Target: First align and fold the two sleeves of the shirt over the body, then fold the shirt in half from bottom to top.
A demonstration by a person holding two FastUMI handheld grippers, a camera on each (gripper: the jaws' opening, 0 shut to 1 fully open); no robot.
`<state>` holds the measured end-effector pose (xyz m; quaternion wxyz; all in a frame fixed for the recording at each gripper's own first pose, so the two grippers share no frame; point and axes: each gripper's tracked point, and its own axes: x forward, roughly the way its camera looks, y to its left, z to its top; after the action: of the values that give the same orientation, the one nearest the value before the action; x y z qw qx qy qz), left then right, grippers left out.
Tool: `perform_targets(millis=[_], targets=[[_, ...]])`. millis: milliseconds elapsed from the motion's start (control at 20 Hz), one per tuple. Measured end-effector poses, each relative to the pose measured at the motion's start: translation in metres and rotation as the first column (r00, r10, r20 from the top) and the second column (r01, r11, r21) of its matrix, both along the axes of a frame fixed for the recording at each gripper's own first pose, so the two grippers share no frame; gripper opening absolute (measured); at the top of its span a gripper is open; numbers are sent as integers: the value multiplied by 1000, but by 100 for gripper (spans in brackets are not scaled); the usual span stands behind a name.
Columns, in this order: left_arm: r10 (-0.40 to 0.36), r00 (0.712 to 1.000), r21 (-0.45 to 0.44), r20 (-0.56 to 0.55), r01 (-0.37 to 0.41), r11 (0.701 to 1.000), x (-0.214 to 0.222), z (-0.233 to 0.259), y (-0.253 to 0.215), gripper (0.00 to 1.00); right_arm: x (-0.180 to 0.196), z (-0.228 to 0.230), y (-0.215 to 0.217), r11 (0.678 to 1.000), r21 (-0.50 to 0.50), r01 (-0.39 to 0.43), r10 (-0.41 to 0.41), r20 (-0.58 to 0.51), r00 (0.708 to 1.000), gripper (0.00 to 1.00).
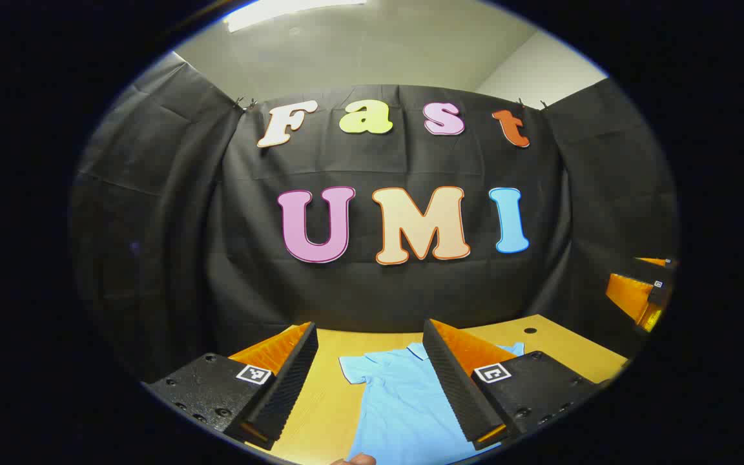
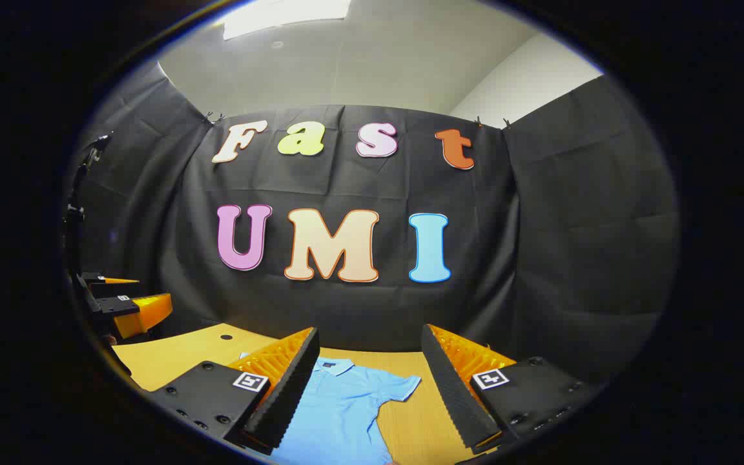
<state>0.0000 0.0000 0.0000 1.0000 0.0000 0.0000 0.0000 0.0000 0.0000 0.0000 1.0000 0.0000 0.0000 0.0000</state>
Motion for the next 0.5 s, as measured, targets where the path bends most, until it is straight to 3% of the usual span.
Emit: perform_targets(millis=[500], targets=[[3,1000,-6,-15,-3,1000,0,-8,6,98,2,-4,3,1000,-13,-1,0,-6,1000,98]])
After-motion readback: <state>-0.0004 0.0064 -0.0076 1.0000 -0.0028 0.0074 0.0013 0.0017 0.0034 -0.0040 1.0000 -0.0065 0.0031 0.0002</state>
